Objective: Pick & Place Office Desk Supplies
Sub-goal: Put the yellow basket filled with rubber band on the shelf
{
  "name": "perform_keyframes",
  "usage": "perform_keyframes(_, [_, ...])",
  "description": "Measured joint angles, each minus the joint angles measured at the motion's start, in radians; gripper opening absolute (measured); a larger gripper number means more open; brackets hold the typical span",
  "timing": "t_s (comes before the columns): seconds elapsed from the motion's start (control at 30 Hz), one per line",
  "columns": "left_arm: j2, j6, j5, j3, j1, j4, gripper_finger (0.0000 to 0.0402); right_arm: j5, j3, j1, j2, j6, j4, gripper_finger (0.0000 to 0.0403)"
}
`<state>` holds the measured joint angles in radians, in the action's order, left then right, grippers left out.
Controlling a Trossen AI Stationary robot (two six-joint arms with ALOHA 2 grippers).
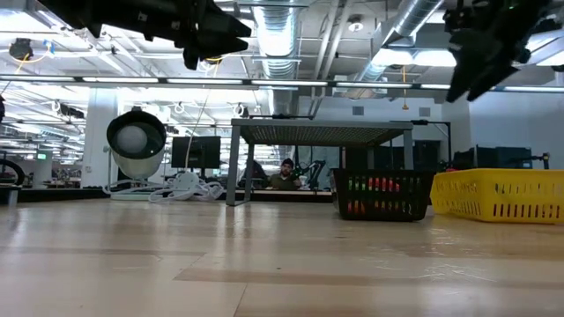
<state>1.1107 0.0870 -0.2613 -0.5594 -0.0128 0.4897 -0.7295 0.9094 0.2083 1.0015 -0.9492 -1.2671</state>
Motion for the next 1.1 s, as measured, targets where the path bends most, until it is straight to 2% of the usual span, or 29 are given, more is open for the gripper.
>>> perform_keyframes(0.1, [0.0, -0.001, 0.0, 0.0, 0.0, 0.01, 0.0159, 0.127, 0.0, 0.026, 0.007, 0.008, 0.015, 0.0384])
perform_keyframes(0.23, [-0.001, -0.003, 0.0, 0.0, 0.0, 0.039, 0.0159, 0.245, 0.0, 0.066, 0.011, 0.01, 0.047, 0.0384])
perform_keyframes(0.53, [-0.001, -0.001, 0.001, 0.0, 0.0, 0.008, 0.0159, 0.454, 0.0, 0.123, 0.049, 0.057, 0.179, 0.0378])
perform_keyframes(0.87, [-0.001, 0.006, 0.002, 0.0, 0.007, 0.009, 0.0159, 0.5, 0.0, 0.277, 0.267, 0.085, 0.184, 0.0316])
perform_keyframes(1.1, [-0.001, 0.03, 0.029, 0.0, 0.012, 0.028, 0.0159, 0.473, 0.0, 0.296, 0.422, 0.134, 0.179, 0.031])
